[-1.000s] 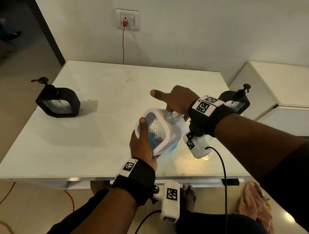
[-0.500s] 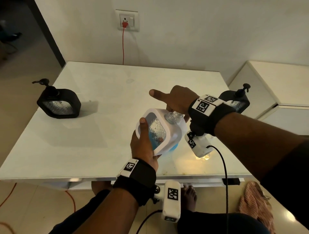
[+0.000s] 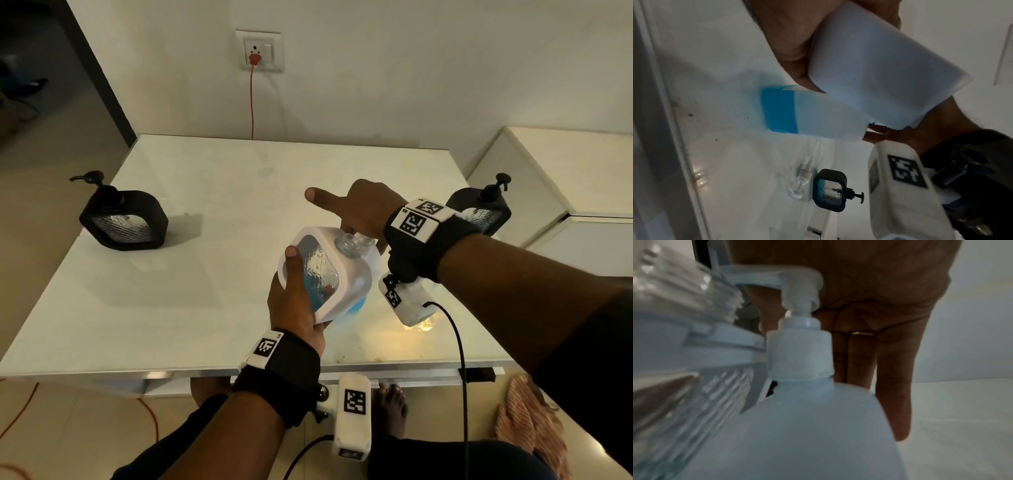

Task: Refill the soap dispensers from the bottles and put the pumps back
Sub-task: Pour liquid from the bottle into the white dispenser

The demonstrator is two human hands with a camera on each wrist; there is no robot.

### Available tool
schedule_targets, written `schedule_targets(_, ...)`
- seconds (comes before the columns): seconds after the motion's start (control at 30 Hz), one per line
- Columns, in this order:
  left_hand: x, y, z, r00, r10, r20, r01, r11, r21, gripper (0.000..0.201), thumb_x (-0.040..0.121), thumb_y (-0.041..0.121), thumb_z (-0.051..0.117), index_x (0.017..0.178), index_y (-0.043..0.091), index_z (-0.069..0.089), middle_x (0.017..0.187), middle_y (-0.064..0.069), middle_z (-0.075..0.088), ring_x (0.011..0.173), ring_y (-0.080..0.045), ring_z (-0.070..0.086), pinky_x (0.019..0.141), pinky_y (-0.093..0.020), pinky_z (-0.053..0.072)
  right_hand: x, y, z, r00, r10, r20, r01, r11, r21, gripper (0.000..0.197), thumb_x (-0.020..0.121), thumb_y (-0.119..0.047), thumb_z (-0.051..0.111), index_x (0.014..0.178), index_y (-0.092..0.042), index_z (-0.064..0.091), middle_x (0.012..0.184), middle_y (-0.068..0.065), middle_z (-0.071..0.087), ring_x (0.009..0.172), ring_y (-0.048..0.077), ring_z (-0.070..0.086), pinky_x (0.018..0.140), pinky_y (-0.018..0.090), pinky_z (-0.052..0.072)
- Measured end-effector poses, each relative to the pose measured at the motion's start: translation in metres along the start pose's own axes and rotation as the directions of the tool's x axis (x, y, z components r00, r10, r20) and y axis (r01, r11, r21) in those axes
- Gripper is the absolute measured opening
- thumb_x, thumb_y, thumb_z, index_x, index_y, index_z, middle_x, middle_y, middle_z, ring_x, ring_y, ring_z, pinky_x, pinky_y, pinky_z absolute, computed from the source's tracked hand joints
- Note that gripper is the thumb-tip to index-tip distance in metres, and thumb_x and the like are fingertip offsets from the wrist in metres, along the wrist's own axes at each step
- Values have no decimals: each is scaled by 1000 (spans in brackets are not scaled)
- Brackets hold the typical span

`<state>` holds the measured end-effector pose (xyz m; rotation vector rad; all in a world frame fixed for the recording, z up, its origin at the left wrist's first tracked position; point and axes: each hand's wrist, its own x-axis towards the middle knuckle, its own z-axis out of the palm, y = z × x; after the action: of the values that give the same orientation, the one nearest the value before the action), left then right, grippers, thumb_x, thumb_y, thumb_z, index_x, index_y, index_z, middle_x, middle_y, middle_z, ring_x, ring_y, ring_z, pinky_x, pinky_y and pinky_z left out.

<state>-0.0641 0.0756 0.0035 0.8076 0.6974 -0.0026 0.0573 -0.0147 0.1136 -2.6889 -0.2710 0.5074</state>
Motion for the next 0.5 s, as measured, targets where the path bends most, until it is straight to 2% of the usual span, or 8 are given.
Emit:
schedule_targets(0.13, 1, 1, -2, 1000, 10, -4, -10, 1000, 2, 49, 94, 66, 59, 133, 38, 62, 125, -4, 73, 112, -30, 70, 80, -49, 65, -1, -2, -4, 999, 17, 43, -20, 997, 71, 88, 84, -87, 35, 80, -7, 73, 74, -1, 69, 71, 21, 62, 79, 40, 55)
schedule_targets(0.2, 2, 0, -1, 1000, 10, -3, -10, 1000, 4, 51, 91, 67, 60, 133, 38, 62, 125, -4, 73, 112, -31, 70, 81, -50, 65, -1, -1, -1, 1000, 11, 26, -12, 1000, 29, 86, 84, -86, 36, 80, -8, 72, 73, 0, 68, 67, 20, 61, 79, 39, 57)
schedule_targets(0.37, 1, -3, -1, 1000, 11, 4, -11, 1000, 14, 66, 75, 73, 63, 130, 38, 64, 124, -3, 74, 112, -31, 70, 73, -45, 65, 2, 0, 3, 999, 1, -36, -2, 999, -41, 83, 85, -83, 42, 82, -6, 72, 72, 5, 69, 58, 21, 60, 75, 38, 59)
schedule_targets(0.43, 2, -4, -2, 1000, 4, 4, -4, 1000, 4, 59, 81, 71, 63, 130, 39, 64, 124, -3, 74, 112, -31, 70, 73, -45, 65, 2, 1, 2, 1000, -1, -13, 1, 1000, -10, 85, 84, -85, 40, 77, -6, 72, 66, 1, 68, 59, 19, 61, 66, 34, 55)
schedule_targets(0.5, 3, -3, -3, 1000, -5, 8, 5, 1000, 4, 48, 91, 68, 60, 129, 40, 63, 124, -3, 73, 113, -31, 70, 76, -47, 65, 1, 1, -1, 1000, 5, 22, -6, 999, 47, 87, 82, -87, 38, 73, -8, 72, 63, -2, 68, 63, 19, 63, 64, 33, 51)
